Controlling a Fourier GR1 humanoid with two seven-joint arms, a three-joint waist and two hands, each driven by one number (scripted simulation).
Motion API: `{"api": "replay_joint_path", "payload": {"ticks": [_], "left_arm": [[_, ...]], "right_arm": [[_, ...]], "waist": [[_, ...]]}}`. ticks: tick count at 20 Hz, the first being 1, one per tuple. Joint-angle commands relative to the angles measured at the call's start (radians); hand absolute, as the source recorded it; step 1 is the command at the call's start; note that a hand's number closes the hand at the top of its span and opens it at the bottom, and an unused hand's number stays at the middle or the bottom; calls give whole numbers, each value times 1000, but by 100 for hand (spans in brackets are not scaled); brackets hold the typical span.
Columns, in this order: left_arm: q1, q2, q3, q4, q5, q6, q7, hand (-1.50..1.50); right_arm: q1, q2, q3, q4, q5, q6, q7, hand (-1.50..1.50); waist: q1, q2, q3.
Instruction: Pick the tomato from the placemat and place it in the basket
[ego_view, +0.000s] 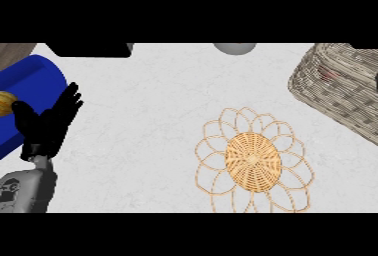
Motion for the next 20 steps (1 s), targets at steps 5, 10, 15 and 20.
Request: {"api": "replay_joint_path", "payload": {"ticks": [5,10,15,20], "left_arm": [[-50,31,37,79,18,-28,-31,0],[12,10,27,-30,18,5,27,0],[51,28,45,16,14,-18,-28,0],[25,42,68,10,34,-21,-17,0]], "right_arm": [[8,-22,-97,3,-143,-85,-147,-150],[80,-30,-223,-168,-267,-147,-93,-150],[240,-129,-330,-322,-432,5,-126,-150],[485,-139,-423,-508,-596,213,-107,-150]], "waist": [[-10,-1,0],[-30,-14,1],[-37,-11,0],[-49,-13,-1]]}}
